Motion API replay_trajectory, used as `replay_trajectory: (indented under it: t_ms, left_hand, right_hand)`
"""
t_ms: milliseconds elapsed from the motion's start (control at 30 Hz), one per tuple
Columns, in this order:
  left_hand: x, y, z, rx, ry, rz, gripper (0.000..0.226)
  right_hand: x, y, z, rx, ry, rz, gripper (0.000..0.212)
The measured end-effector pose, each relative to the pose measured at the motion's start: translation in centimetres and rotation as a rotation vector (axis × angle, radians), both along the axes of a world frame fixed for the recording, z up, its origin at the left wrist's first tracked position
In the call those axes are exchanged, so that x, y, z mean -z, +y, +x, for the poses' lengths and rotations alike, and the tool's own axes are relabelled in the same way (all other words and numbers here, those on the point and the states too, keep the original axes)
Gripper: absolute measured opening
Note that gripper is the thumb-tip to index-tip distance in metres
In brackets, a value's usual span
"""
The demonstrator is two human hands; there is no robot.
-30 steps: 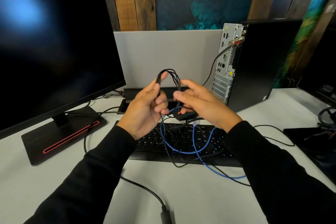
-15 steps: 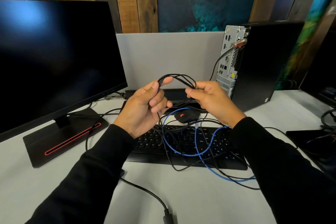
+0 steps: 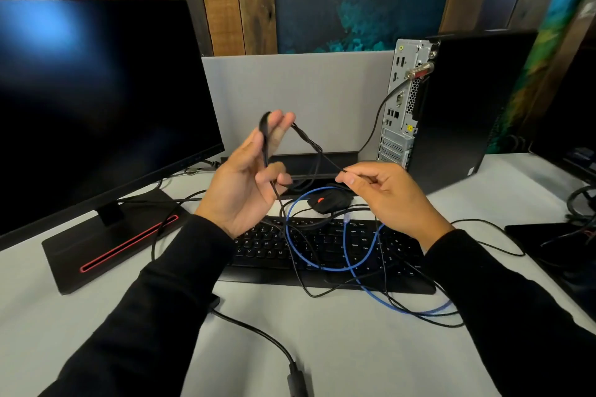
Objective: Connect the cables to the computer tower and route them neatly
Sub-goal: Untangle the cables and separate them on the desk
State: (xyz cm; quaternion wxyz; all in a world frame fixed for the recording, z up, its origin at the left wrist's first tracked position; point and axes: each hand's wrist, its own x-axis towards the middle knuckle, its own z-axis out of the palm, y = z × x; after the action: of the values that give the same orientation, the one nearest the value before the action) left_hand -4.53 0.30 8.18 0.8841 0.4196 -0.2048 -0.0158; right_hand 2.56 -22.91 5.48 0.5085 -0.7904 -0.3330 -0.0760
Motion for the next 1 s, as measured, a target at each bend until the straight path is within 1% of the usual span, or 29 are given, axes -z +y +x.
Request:
replay_trajectory:
  t_ms: [167,267,300,367,400,467,500,567,633,667,700,767,867,933,967,1000]
  left_hand:
    - [-0.7,-0.4,-0.4,-0.041,-0.019,0.046,0.049]
    - [-0.5,-0.9,-0.4,-0.098,0.012,0.024,0.062]
    - [-0.5,-1.0,-0.3,-0.150,0.024,0.042,0.062]
    - [-0.2,-1.3,-0.2,-0.227,0.013,0.090,0.053]
    - [0.0,-1.5,-0.2,-0.239,-0.002,0.097,0.055]
    - [0.3,-1.3,-0.1,-0.218,-0.029,0.092,0.072]
    - [0.3,-1.1,0.0,-0.201,-0.046,0.086,0.076]
    - [0.2,-0.6,0.2,-0.185,-0.071,0.049,0.072]
    - [-0.1,0.2,0.4,-0.200,-0.080,-0.002,0.054]
    - [-0.2,0.8,0.5,-0.220,-0.087,-0.010,0.049]
    - [-0.4,1.4,0.5,-0.243,-0.097,-0.010,0.048]
    - [-0.5,2.4,0.5,-0.286,-0.104,0.006,0.053]
    - [0.3,2.7,1.0,-0.343,-0.098,0.117,0.074]
    - [1.2,2.3,1.4,-0.381,-0.071,0.196,0.083]
    - [1.6,1.9,1.5,-0.393,-0.052,0.219,0.083]
    - [2.0,1.6,1.6,-0.403,-0.037,0.236,0.079]
  right_hand:
    - [0.4,0.2,-0.3,-0.014,-0.011,0.014,0.016]
    - [0.1,0.8,-1.5,-0.047,-0.036,0.055,0.021]
    - [0.1,1.1,-1.7,-0.063,-0.025,0.060,0.023]
    - [0.2,1.6,-2.1,-0.089,-0.022,0.040,0.025]
    - [0.2,1.8,-2.3,-0.107,-0.031,0.021,0.025]
    - [0.3,2.0,-2.2,-0.120,-0.028,-0.013,0.028]
    - [0.3,2.0,-2.2,-0.106,-0.021,-0.034,0.029]
    - [0.6,1.8,-1.8,-0.055,-0.036,-0.092,0.030]
    - [1.1,1.1,-1.3,0.016,-0.044,-0.170,0.027]
    - [1.6,0.5,-0.8,0.048,-0.033,-0.208,0.023]
    - [2.0,-0.2,-0.4,0.075,-0.011,-0.241,0.021]
    - [2.5,-2.0,0.1,0.111,0.055,-0.294,0.024]
    - [2.1,-4.3,0.2,0.095,0.151,-0.345,0.024]
    - [1.6,-4.8,-0.2,0.057,0.124,-0.309,0.017]
    - [1.3,-4.8,-0.4,0.031,0.089,-0.284,0.017]
    - [0.7,-4.5,-0.7,0.001,0.032,-0.272,0.022]
